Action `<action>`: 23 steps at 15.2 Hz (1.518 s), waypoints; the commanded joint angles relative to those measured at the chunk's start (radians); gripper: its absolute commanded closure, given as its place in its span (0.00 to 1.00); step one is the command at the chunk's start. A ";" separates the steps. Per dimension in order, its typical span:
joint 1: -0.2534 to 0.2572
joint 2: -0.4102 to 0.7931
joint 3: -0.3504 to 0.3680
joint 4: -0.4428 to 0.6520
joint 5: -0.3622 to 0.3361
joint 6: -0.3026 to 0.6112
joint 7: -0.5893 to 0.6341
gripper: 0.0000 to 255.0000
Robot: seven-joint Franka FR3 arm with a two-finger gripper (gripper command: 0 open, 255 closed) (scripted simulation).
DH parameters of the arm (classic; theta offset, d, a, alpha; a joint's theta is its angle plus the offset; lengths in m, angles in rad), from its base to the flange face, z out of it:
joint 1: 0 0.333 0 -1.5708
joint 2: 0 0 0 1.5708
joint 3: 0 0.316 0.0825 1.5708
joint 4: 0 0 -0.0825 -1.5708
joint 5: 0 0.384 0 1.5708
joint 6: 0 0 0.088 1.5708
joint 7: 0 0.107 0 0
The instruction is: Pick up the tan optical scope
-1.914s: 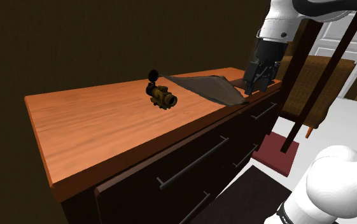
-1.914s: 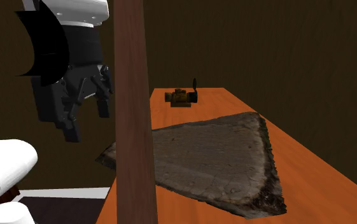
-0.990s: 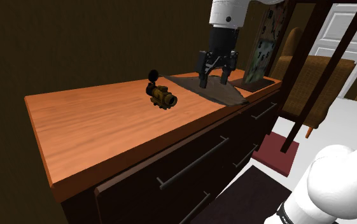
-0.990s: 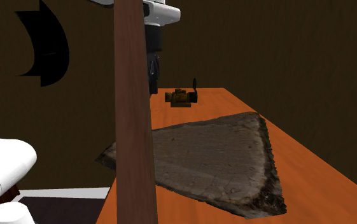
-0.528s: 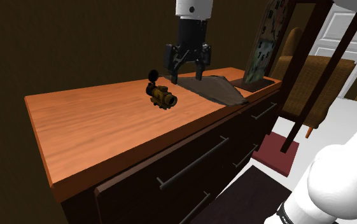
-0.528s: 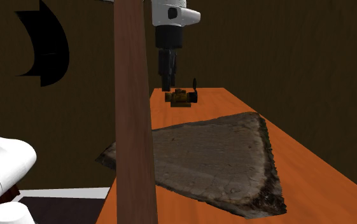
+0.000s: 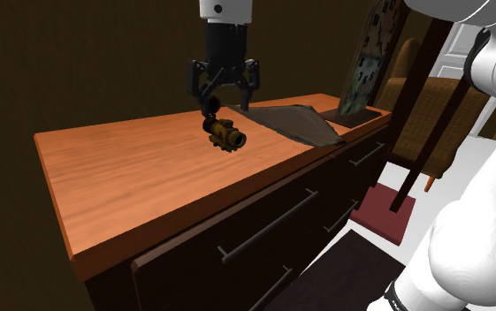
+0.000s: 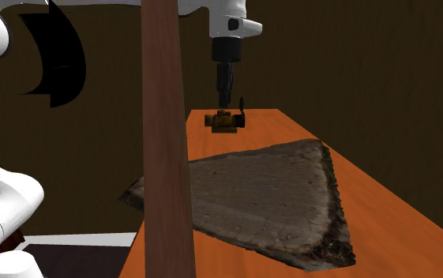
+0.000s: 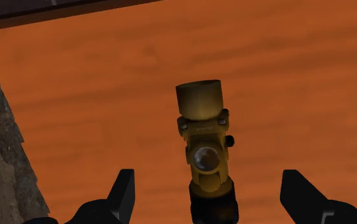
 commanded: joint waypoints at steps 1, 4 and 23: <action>0.000 -0.004 0.000 -0.033 0.002 0.029 0.002 0.00; -0.002 -0.019 -0.002 -0.090 0.008 0.073 -0.002 0.00; 0.003 0.016 0.004 0.036 -0.007 -0.022 0.007 1.00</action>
